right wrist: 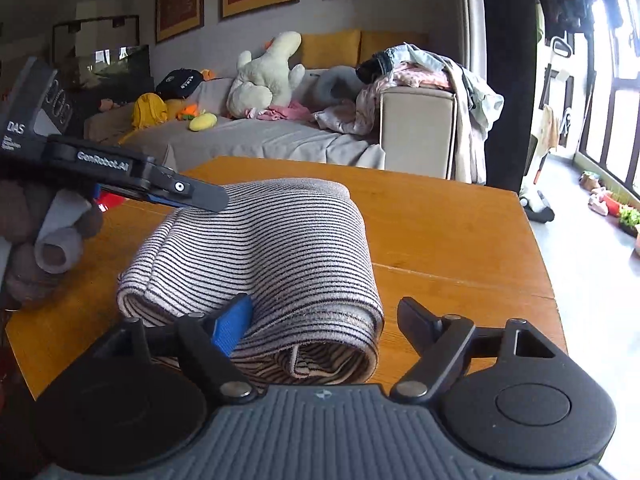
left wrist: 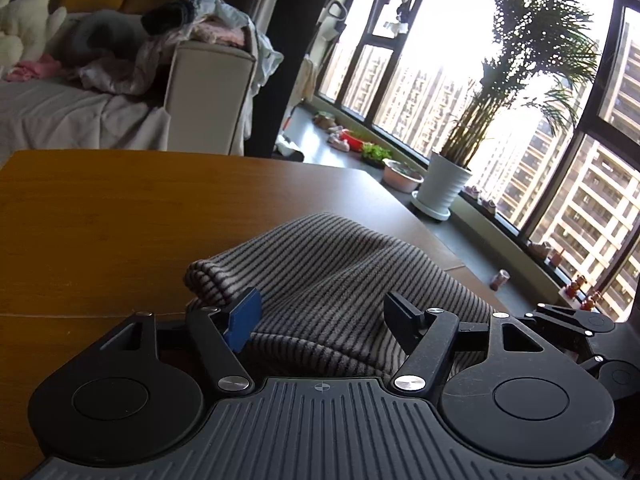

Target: Fold clothes

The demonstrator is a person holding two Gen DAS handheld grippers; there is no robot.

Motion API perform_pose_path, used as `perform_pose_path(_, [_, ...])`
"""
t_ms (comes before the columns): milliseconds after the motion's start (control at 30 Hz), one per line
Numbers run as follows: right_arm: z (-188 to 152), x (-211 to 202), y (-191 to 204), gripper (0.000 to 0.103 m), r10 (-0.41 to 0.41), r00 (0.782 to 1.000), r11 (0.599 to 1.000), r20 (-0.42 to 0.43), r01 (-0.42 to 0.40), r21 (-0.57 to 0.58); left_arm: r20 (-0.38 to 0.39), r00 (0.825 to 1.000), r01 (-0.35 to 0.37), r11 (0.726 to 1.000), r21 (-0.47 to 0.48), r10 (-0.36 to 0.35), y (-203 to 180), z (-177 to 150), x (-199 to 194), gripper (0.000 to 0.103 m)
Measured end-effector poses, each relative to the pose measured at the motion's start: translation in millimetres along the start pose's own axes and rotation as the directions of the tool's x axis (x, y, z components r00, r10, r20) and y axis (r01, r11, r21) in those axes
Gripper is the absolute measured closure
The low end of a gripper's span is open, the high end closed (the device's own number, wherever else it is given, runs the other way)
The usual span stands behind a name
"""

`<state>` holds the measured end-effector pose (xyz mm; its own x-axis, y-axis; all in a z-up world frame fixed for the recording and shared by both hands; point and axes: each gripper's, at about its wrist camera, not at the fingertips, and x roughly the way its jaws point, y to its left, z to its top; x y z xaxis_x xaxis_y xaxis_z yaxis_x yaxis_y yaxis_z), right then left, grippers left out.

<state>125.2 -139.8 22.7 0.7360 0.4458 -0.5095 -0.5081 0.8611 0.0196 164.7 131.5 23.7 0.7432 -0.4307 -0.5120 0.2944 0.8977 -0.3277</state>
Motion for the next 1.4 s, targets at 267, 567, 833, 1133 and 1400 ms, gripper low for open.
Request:
perform_pose_path(267, [0,-3,-20,0.000,-0.020,1.000,0.988,-0.013,0.021,0.156,0.026,0.999,-0.032,0.997,-0.065,0.034,1,-12,-44,0.019])
perform_pose_path(567, [-16,10,-37,0.000,0.032,0.999,0.909,-0.028,-0.017,0.417,-0.027,1.000,0.007,0.989,-0.150,-0.011,7,-45,-50,0.020])
perform_pose_path(833, [-26,13,-33,0.000,0.135,0.990,0.868,0.034,-0.135,0.478,-0.041,0.998,0.036,0.982,-0.188,-0.044,12,-55,-45,0.023])
perform_pose_path(1133, [-12,13,19,0.000,0.074,0.991,0.989,-0.112,-0.059,0.133,-0.061,0.995,0.069,0.982,-0.175,-0.081,2,-61,-33,0.027])
perform_pose_path(1400, [3,-43,53,0.000,-0.111,0.985,0.960,0.134,0.141,-0.242,-0.040,0.997,0.056,0.982,-0.180,-0.064,9,-63,-45,0.026])
